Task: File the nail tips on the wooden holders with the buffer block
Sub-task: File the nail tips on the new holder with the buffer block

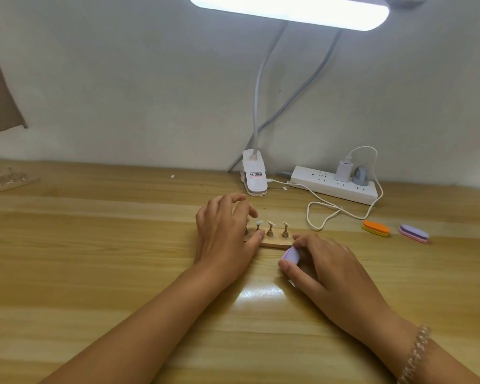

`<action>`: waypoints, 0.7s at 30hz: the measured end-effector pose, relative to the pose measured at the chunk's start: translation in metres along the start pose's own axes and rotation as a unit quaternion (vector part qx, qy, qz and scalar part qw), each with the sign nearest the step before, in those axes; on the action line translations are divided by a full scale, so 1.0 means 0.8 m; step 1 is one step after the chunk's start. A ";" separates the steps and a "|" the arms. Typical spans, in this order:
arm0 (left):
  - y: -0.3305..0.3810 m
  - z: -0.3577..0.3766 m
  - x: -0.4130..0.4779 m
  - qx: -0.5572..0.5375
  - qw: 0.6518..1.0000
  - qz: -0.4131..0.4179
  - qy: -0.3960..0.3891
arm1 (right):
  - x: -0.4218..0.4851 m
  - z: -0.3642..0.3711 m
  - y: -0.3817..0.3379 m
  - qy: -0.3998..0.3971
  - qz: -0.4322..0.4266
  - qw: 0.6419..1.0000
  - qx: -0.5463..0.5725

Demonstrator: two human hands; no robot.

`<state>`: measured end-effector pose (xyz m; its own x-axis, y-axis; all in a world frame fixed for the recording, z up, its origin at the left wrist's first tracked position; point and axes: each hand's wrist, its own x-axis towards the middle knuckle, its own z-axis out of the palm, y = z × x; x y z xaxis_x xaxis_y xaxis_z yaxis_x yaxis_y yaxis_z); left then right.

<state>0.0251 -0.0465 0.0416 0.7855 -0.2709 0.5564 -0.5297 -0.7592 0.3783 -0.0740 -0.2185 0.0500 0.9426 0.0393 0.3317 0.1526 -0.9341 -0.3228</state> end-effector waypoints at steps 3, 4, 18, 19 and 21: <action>0.006 -0.002 -0.002 0.023 0.999 0.037 0.005 | 0.000 0.002 0.000 0.004 -0.002 1.000 -0.001; 0.009 -0.002 -0.003 0.036 0.998 0.056 0.002 | 0.000 0.002 0.000 0.006 -0.002 1.000 0.000; 0.024 -0.014 -0.015 -0.062 0.985 0.158 -0.014 | -0.002 0.002 0.002 0.066 -0.017 0.997 0.027; 0.023 -0.015 -0.018 -0.094 0.986 0.134 -0.039 | -0.002 0.001 0.004 0.089 -0.015 0.995 0.046; 0.017 -0.013 -0.022 -0.153 0.980 0.092 -0.083 | -0.002 -0.002 0.005 0.132 -0.016 0.988 0.084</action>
<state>0.0006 -0.0457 0.0447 0.6953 -0.4993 0.5170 -0.7188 -0.4820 0.5010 -0.0751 -0.2233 0.0499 0.8295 -0.0476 0.5565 0.2481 -0.8613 -0.4435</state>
